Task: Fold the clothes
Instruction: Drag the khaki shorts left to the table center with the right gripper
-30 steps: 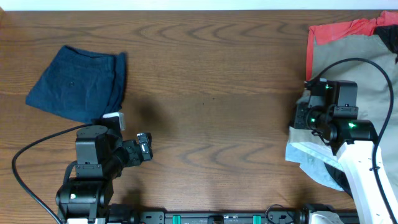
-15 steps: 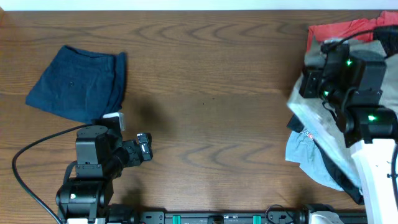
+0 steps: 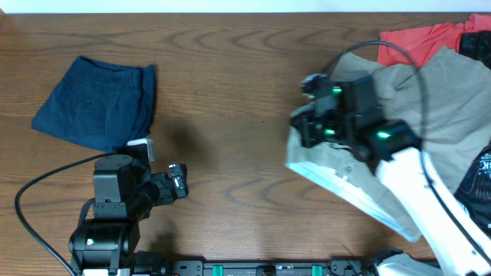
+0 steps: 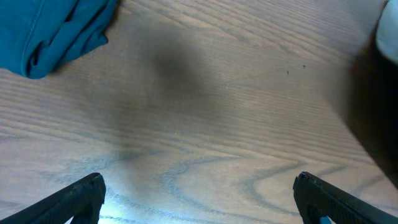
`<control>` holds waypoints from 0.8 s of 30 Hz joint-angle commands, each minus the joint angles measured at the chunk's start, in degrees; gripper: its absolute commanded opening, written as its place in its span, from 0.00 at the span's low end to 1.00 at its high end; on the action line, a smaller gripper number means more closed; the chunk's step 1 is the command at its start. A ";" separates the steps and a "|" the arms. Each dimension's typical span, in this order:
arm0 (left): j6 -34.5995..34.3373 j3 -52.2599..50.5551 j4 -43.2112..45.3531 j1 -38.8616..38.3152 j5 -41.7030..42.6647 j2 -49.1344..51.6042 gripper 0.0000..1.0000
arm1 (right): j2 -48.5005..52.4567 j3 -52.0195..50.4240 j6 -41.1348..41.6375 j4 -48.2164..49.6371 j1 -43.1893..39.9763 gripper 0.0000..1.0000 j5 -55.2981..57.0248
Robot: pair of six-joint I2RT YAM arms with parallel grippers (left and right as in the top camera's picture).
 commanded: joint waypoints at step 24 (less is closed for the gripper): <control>-17.81 0.83 4.07 0.09 1.03 2.67 0.98 | 6.08 -0.02 6.38 -14.23 -4.79 0.99 28.98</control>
